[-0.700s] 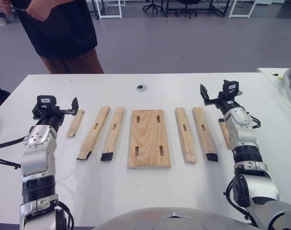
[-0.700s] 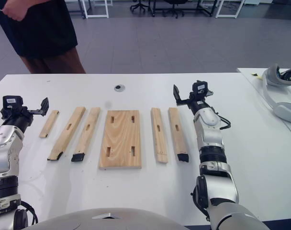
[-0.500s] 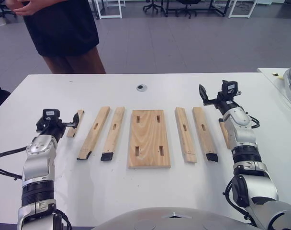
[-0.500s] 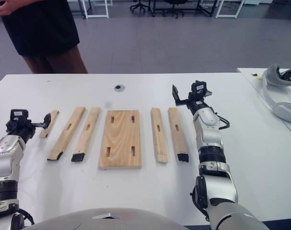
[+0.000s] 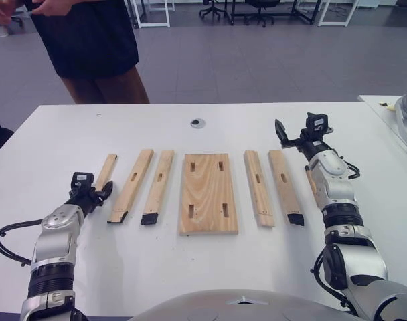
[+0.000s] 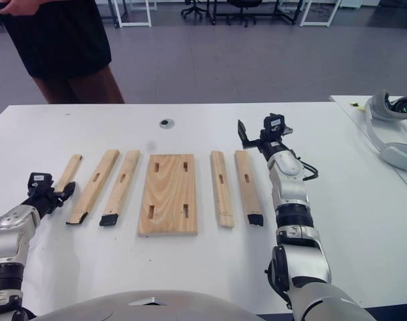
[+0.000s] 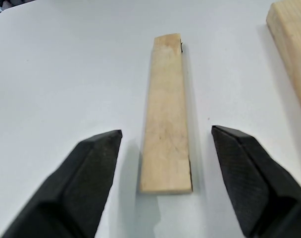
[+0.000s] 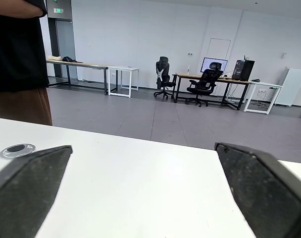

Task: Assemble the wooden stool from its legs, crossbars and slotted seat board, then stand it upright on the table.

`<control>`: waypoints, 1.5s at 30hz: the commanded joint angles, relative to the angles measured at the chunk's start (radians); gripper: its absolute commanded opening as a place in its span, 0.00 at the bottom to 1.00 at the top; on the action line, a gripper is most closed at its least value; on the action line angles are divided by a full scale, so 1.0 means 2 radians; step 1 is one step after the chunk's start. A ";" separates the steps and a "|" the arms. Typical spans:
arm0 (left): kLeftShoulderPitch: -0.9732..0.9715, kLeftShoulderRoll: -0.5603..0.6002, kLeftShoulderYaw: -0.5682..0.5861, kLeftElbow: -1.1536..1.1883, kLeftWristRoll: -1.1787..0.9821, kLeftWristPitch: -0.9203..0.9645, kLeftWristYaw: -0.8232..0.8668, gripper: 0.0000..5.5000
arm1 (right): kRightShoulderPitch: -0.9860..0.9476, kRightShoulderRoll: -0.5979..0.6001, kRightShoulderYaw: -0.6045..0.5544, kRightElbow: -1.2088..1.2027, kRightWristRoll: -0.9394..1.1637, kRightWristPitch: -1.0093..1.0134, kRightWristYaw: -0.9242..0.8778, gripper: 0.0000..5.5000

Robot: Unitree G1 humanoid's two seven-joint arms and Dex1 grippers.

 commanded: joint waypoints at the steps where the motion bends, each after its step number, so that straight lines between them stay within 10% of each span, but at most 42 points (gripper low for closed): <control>1: 0.021 0.007 -0.002 -0.009 -0.010 0.048 -0.012 0.49 | -0.007 0.001 0.003 0.001 -0.005 -0.003 -0.005 0.98; 9: 0.009 0.004 -0.007 0.007 -0.003 0.045 -0.001 0.24 | -0.001 0.002 0.007 -0.002 -0.004 -0.006 -0.006 0.98; 16: -0.041 -0.012 0.027 -0.086 -0.048 -0.065 -0.005 0.24 | -0.042 0.046 -0.011 -0.049 0.111 0.127 0.048 0.98; 31: -0.115 -0.047 -0.138 -0.298 -0.050 -0.045 -0.035 0.24 | -0.155 0.196 -0.046 -0.228 0.452 0.493 -0.075 0.98; 45: -0.103 -0.049 -0.150 -0.312 -0.042 -0.051 -0.043 0.24 | -0.162 0.213 -0.082 -0.218 0.491 0.481 -0.135 0.51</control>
